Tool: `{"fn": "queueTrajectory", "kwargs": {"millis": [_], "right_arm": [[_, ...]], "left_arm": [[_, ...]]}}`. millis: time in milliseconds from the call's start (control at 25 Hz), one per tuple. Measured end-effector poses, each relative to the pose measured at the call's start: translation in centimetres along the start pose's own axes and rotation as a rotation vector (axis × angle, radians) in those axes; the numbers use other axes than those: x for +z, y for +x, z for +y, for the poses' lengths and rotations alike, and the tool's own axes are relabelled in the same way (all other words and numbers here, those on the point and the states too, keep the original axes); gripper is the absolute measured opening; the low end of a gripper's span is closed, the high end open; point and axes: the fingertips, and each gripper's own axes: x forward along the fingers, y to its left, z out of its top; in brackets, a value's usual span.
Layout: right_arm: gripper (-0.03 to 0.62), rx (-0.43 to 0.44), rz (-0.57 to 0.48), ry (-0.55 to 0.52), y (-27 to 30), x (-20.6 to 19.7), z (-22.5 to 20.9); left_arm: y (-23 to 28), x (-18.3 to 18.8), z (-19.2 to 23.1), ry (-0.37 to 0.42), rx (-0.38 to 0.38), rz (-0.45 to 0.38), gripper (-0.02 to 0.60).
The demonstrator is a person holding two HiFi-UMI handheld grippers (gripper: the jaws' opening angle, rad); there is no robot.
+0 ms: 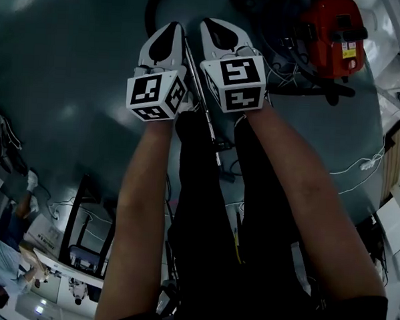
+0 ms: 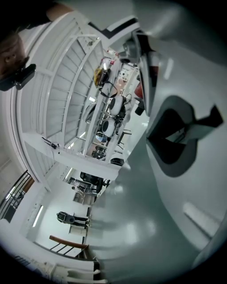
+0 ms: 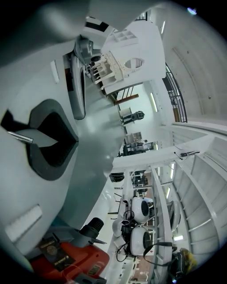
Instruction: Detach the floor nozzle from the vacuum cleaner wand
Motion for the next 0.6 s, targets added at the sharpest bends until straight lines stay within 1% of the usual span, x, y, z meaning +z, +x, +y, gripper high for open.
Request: {"fn": "queueTrajectory", "kwargs": {"millis": [280, 600], "right_arm": [[-0.005, -0.001, 0.024, -0.01, 0.0, -0.9, -0.7], [-0.005, -0.008, 0.054, 0.009, 0.0, -2.5, -1.1]], "left_arm": [[0.7, -1.2, -1.1, -0.009, -0.026, 0.035, 0.009], [0.7, -2.2, -0.6, -0.02, -0.002, 0.057, 0.009]]}}
